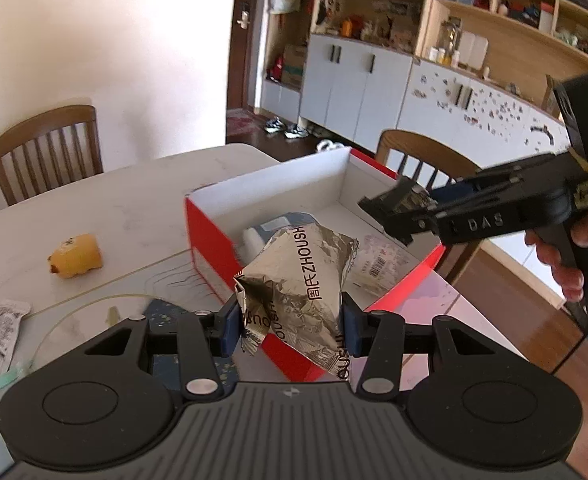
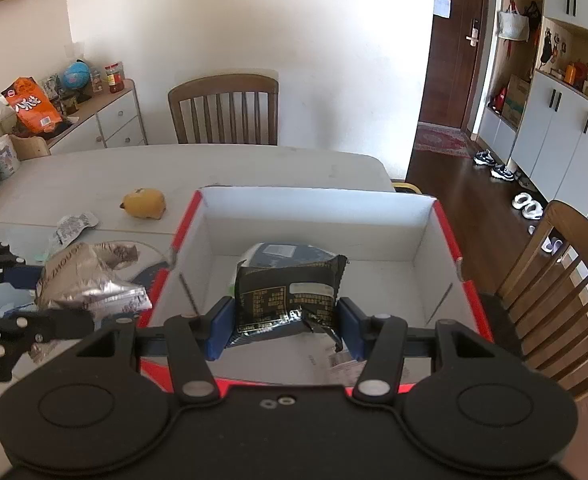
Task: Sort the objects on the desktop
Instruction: 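Lower the foil bag and dark snack into the shoebox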
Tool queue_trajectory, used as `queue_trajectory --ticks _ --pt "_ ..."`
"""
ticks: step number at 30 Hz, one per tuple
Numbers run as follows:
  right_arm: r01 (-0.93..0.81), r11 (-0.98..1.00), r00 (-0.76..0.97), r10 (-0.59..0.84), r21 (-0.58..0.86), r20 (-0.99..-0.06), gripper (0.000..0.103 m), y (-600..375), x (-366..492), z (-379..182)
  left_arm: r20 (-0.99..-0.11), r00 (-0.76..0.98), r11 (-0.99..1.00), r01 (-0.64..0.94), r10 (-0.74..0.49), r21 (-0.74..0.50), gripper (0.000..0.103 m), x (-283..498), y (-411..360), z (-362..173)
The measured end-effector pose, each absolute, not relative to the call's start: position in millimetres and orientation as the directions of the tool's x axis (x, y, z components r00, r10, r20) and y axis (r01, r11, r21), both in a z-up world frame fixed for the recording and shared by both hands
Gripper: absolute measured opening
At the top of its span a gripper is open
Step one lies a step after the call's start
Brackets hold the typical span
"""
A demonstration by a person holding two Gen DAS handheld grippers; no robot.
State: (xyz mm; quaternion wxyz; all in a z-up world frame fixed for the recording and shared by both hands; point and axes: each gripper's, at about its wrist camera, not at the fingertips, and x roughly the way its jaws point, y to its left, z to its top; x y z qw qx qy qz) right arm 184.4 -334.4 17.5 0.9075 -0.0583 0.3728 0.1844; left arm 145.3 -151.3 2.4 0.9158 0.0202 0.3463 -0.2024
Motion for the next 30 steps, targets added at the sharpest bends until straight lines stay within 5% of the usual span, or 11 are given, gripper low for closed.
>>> queue_trajectory --ticks 30 --pt "-0.372 0.928 0.558 0.231 0.008 -0.797 0.055 -369.8 271.2 -24.6 -0.838 0.471 0.889 0.456 -0.275 -0.035 0.047 254.2 -237.8 -32.0"
